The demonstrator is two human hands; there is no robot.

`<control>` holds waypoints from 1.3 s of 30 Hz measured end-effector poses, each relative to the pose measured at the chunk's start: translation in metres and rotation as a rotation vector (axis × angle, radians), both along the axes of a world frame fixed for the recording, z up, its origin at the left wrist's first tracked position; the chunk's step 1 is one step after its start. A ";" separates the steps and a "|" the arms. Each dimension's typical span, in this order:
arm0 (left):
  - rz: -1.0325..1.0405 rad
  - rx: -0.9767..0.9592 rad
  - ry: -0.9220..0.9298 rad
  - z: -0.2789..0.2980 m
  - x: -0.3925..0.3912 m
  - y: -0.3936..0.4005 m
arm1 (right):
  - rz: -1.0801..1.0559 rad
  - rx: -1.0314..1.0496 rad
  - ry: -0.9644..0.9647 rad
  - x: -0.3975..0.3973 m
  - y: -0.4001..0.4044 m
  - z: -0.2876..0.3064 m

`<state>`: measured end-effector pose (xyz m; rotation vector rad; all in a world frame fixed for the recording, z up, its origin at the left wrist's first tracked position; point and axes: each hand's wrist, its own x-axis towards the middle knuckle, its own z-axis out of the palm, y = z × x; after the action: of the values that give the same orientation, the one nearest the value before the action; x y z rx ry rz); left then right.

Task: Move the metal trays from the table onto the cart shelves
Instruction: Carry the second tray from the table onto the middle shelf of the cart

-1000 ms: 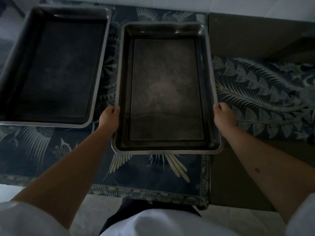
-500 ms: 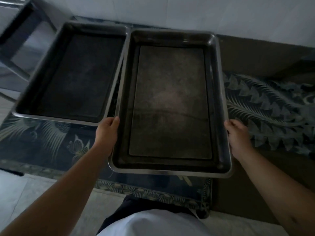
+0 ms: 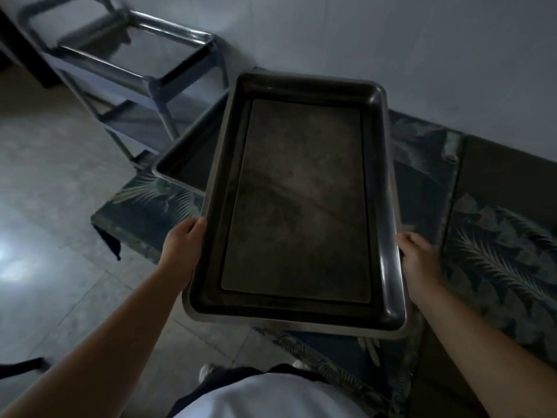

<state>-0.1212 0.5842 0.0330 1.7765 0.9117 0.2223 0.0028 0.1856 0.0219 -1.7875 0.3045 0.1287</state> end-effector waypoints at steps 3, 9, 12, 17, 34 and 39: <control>0.105 -0.022 -0.039 0.007 -0.037 0.036 | 0.121 -0.016 -0.003 -0.004 0.047 0.009; 0.271 -0.080 -0.122 0.013 -0.125 0.120 | 0.285 -0.048 -0.022 -0.025 0.170 0.029; 0.348 -0.046 -0.120 0.019 -0.178 0.167 | 0.371 -0.030 -0.011 -0.046 0.245 0.037; 0.496 -0.004 -0.111 0.026 -0.268 0.242 | 0.563 -0.020 0.017 -0.089 0.367 0.036; 0.924 -0.034 -0.073 -0.013 -0.382 0.434 | 0.973 -0.054 0.064 -0.111 0.704 -0.001; 0.954 0.002 -0.005 -0.018 -0.351 0.517 | 1.019 -0.081 0.068 -0.081 0.803 -0.005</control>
<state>-0.4723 1.1009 0.0150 1.2140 1.6972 0.8251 -0.0786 0.9888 0.0164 -1.8649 -0.5893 0.9014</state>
